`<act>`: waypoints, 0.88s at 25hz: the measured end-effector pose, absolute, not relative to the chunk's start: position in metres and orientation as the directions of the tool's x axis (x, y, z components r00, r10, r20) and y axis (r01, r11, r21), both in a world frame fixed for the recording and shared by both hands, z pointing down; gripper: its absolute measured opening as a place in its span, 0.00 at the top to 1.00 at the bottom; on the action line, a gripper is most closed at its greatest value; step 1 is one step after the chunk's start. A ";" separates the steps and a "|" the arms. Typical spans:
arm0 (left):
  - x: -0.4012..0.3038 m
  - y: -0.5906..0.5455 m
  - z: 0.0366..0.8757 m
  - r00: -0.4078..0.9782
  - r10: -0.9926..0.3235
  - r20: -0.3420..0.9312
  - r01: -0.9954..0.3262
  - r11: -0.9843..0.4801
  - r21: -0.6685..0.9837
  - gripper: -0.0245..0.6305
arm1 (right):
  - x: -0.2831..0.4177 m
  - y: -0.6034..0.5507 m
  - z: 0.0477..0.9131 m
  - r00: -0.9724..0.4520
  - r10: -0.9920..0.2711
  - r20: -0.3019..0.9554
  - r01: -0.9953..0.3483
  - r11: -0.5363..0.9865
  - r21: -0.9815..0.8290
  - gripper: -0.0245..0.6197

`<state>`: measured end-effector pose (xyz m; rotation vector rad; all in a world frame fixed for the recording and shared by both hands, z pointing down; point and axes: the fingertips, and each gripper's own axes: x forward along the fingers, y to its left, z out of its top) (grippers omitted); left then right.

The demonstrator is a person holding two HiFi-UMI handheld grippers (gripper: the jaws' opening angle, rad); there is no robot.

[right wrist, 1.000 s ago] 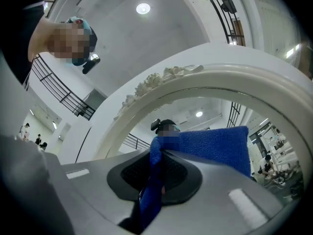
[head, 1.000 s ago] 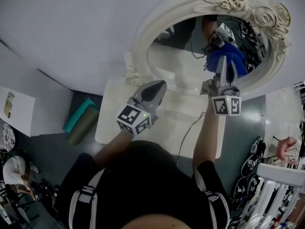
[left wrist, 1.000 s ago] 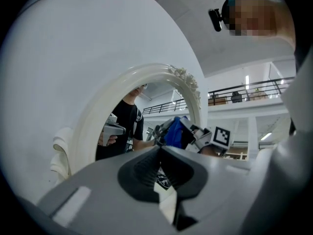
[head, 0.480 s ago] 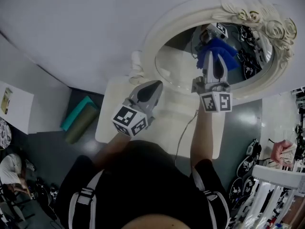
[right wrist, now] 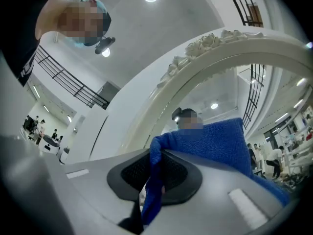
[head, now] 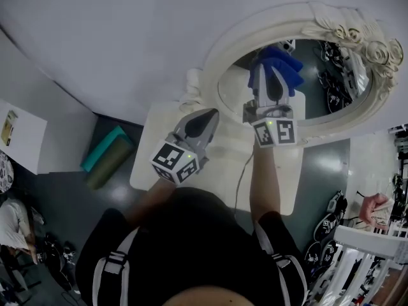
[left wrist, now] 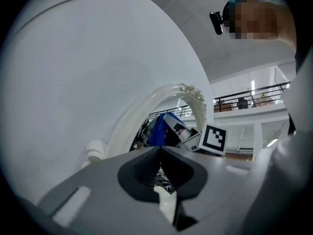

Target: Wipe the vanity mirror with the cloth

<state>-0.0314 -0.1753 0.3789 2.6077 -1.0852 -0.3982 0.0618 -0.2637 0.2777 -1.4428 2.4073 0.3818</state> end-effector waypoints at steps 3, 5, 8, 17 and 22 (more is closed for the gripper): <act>-0.039 -0.175 0.382 0.669 -0.731 -0.138 -0.648 -0.664 0.374 0.95 | 0.052 -0.266 0.279 -0.453 -0.797 -0.399 -0.879 0.475 0.048 0.90; -0.042 -0.175 0.383 0.665 -0.734 -0.138 -0.650 -0.660 0.377 0.95 | 0.044 -0.267 0.281 -0.463 -0.793 -0.395 -0.872 0.487 0.042 0.90; -0.044 -0.174 0.381 0.663 -0.735 -0.145 -0.651 -0.661 0.373 0.95 | 0.033 -0.268 0.284 -0.482 -0.783 -0.394 -0.859 0.512 0.033 0.90; -0.051 -0.171 0.380 0.661 -0.736 -0.148 -0.652 -0.660 0.373 0.95 | 0.016 -0.271 0.288 -0.516 -0.763 -0.391 -0.828 0.561 -0.001 0.90; -0.047 -0.169 0.377 0.671 -0.727 -0.150 -0.643 -0.670 0.370 0.95 | 0.013 -0.271 0.289 -0.531 -0.748 -0.399 -0.806 0.591 -0.037 0.90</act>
